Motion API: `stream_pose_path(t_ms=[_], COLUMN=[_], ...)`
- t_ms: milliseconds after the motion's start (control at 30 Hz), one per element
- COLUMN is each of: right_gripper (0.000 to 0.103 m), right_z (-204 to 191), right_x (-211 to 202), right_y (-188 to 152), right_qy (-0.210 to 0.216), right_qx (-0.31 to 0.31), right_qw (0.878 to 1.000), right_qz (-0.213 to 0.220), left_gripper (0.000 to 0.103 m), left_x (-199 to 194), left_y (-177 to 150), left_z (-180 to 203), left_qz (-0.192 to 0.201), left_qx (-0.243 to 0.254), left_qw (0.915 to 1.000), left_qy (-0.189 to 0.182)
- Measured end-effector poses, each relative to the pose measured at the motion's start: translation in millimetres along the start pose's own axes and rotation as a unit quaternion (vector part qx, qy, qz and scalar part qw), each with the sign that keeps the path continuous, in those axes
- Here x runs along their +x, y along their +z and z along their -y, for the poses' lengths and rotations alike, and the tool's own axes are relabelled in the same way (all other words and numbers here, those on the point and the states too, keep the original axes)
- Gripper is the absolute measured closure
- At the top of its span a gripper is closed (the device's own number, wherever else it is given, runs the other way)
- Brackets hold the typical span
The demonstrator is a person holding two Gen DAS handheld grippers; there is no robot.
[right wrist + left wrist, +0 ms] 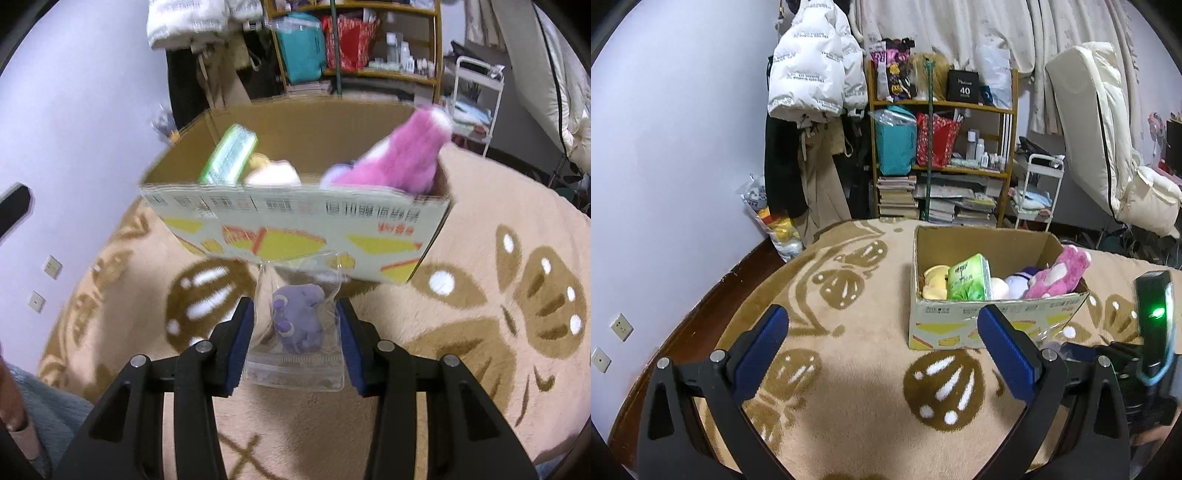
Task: Organize soft objects
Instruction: 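Grasp the clear bag with the purple toy using the right tool, then carry the bag over the box and open the right tool, then withdraw the open right tool from the box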
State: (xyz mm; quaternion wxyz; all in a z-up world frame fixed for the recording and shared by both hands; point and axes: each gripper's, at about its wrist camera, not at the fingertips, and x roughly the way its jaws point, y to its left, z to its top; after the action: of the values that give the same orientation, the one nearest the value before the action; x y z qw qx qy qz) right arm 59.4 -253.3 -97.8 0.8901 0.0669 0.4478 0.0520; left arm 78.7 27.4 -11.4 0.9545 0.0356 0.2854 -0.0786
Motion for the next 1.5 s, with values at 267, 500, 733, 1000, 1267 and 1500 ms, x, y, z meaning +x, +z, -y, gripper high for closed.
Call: stream_pose_path(t_ms=[267, 500, 733, 1000, 1267, 1500], right_gripper=[0.055, 0.055, 0.054, 0.053, 0.039, 0.016], right_z=[-14, -30, -33, -18, -15, -15], right_x=[-36, -30, -2, 30, 18, -16], right_y=[22, 55, 84, 84, 79, 65], right_qy=[0.033, 0.028, -0.006, -0.01, -0.001, -0.01], right_qx=[0.003, -0.026, -0.075, -0.071, -0.07, -0.075], right_qw=[0.995, 0.988, 0.984, 0.99, 0.988, 0.985], right_qz=[0.092, 0.15, 0.16, 0.125, 0.136, 0.158], left_gripper=[0.002, 0.002, 0.002, 0.002, 0.002, 0.002], left_x=[-6, -6, -2, 3, 2, -8], left_y=[2, 2, 3, 2, 0, 0], left_z=[3, 6, 7, 13, 17, 15], left_qz=[0.018, 0.018, 0.016, 0.018, 0.024, 0.04], left_qx=[0.004, 0.006, 0.01, 0.023, 0.031, 0.023], left_qw=[0.9998, 0.9998, 0.9998, 0.9995, 0.999, 0.9986], left_qy=[0.007, 0.008, 0.01, 0.013, 0.02, 0.025])
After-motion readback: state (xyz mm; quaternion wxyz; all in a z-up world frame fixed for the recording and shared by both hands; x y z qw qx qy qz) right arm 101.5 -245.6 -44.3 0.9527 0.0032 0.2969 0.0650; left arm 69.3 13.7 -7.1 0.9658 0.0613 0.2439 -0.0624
